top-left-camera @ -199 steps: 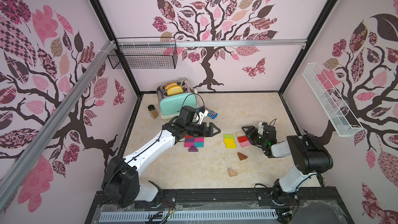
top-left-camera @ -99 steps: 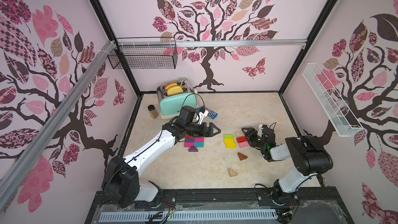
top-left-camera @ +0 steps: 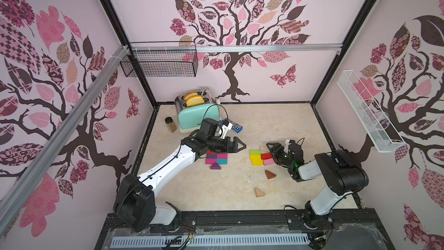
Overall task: Assemble a piece of candy with building blocks
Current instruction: Assemble the building block at the center of the board, then adjust the building blocks at the center of the board.
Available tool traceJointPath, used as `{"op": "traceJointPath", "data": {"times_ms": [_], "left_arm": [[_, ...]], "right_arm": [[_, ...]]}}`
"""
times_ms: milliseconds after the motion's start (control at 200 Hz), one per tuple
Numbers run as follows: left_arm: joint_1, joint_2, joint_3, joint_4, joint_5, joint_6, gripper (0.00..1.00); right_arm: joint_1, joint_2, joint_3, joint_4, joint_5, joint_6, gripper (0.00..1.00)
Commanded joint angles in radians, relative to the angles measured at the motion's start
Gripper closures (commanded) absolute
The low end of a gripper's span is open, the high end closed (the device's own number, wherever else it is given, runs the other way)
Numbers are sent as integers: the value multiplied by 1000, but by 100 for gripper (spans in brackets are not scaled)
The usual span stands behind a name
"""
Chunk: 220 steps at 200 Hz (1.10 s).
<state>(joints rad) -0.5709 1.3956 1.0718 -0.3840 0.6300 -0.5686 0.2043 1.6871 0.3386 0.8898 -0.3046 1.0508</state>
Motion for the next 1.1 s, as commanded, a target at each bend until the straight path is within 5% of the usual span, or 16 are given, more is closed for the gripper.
{"op": "traceJointPath", "data": {"times_ms": [0, 255, 555, 770, 1095], "left_arm": [[4, -6, 7, 3, 4, 15, 2], [4, -13, -1, -1, 0, 19, 2], [5, -15, -41, 19, -2, 9, 2], [4, -14, -62, 18, -15, 3, 2], [4, -20, -72, 12, -47, -11, 2]], "right_arm": [[32, 57, -27, -155, 19, 28, 28], [34, -14, -28, -224, 26, -15, 28], [33, -295, 285, -932, 148, -495, 26], [34, -6, 785, -1329, 76, -859, 28], [36, 265, 1138, -1570, 195, -1021, 31]]}}
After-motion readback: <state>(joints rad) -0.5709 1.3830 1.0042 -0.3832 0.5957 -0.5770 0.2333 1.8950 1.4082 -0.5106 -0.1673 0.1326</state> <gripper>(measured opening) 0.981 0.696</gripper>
